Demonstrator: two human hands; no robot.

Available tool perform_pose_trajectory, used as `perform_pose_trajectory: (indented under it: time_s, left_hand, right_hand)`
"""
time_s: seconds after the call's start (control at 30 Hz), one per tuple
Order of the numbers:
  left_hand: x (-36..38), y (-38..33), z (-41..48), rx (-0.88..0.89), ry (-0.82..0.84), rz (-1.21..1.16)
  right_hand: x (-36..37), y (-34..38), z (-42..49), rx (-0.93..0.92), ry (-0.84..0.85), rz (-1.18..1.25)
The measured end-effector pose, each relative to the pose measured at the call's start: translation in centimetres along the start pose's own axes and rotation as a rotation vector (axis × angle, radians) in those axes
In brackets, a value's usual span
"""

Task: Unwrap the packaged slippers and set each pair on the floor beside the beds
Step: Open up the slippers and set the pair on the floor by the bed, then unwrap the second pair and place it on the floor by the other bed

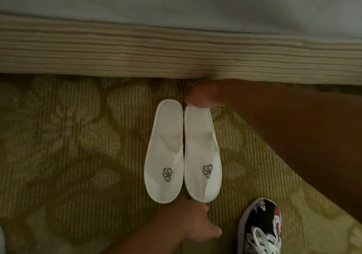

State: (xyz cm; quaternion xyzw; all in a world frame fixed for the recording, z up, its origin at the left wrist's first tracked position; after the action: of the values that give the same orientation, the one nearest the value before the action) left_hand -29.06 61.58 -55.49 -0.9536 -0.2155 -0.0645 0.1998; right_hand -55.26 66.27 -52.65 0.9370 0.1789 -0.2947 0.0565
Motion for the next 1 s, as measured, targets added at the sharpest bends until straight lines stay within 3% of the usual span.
perform_pose_trajectory:
  time_s: [0.03, 0.13, 0.33, 0.47, 0.7, 1.0]
  left_hand:
    - [0.0, 0.1, -0.5, 0.003, -0.017, 0.029]
    - [-0.2, 0.9, -2.9, 0.001, -0.08, 0.04]
    - [-3.7, 2.5, -12.1, -0.008, -0.358, -0.048]
    - [-5.9, 3.2, -20.7, 0.01, -0.565, -0.041]
    - [-1.6, 3.7, -34.4, 0.095, -0.84, -0.078]
    - [6.2, 2.0, -49.7, 0.245, -1.215, 0.104]
  right_hand:
    - [0.9, 0.1, -0.5, -0.019, 0.038, -0.019]
    - [0.5, -0.2, -1.8, 0.035, -0.058, 0.018]
    - [0.3, 3.3, -12.4, 0.115, -0.441, 0.561]
    - [0.9, 7.1, -19.6, 0.164, -0.465, 0.738]
    - [-2.0, 10.4, -32.8, 0.211, -0.594, 0.701]
    - [-5.9, 15.6, -48.3, 0.113, -0.759, 0.497]
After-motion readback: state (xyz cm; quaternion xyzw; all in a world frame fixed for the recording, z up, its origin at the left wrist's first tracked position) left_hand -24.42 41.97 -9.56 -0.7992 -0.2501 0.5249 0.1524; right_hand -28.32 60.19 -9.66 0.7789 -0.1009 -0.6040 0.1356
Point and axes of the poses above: each hand's wrist, its own z-axis towards the middle knuckle, its own x-axis out of the palm, y = z × x, the point moved 7 cm from there along z, towards the middle knuckle, and after that the axes turned 15 degrees about -z, right-handed, at the moved point
